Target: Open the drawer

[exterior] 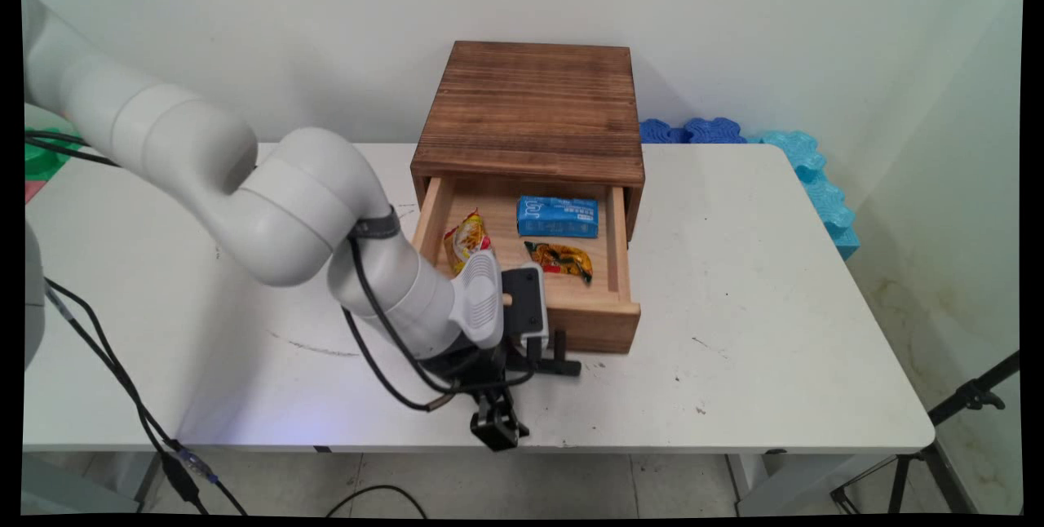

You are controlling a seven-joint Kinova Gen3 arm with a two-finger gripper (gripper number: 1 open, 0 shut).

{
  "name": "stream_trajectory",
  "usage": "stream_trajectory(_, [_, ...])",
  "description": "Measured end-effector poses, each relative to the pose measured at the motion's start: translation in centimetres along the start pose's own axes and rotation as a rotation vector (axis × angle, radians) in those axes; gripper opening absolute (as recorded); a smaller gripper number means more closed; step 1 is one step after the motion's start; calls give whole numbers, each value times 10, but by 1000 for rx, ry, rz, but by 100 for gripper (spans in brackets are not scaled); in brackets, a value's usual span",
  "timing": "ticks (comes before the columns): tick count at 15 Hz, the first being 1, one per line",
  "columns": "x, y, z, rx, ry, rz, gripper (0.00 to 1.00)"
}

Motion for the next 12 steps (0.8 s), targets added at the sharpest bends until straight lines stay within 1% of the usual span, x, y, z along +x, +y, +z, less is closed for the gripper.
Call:
stream_trajectory(5, [-4,20,-6,-16,5,-1,100])
stream_trajectory(12, [-8,39,-14,-30,10,3,100])
